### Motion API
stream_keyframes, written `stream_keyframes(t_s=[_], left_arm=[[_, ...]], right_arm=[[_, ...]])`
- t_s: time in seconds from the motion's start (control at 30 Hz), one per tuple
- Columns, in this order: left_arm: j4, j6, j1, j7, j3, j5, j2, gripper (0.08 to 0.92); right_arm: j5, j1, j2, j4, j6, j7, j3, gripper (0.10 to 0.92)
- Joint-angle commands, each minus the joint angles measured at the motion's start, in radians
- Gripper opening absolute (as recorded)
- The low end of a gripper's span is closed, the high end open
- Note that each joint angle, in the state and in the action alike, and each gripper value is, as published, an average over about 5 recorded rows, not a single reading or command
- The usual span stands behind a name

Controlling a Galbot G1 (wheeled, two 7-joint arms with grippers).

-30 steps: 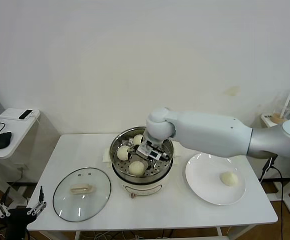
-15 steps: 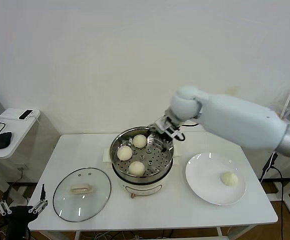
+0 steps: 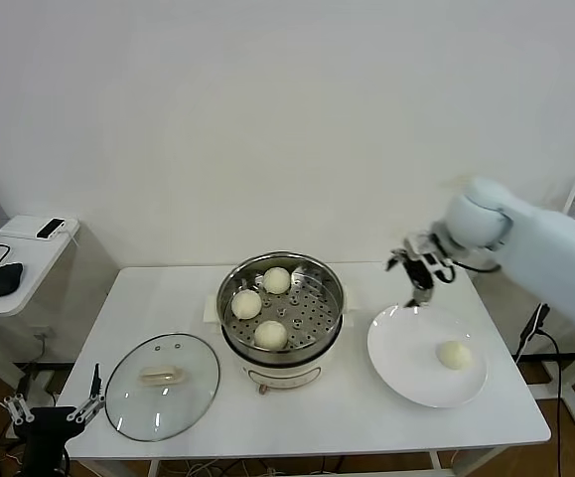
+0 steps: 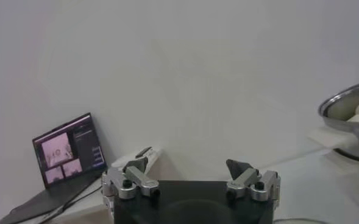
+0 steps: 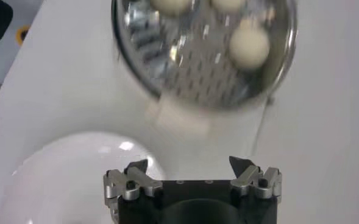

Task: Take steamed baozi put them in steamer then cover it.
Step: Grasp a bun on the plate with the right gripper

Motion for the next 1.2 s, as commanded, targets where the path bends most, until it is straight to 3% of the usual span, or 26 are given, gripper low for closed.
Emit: stream_keyframes(t_s=[0.03,0.37,1.2], left_arm=[[0.004,0.002,0.001,0.002,0.007,0.001,0.005,0.823],[-0.003,0.005,0.002,0.004,0.025,0.017,-0.007,0.823],[-0.006,0.003,0.014,-0.003,0.004,0.012,-0.017,0.823]], right_arm=[[-0.15,-0.375,-0.162,-0.01,0.041,-0.043,0.316,0.823],[-0.279,-0.619,-0.116,-0.098,0.074,0.003,0.507,0.823],[-0.406,-0.584,0.111,-0.285,0.072,0.067,0.493,0.823]])
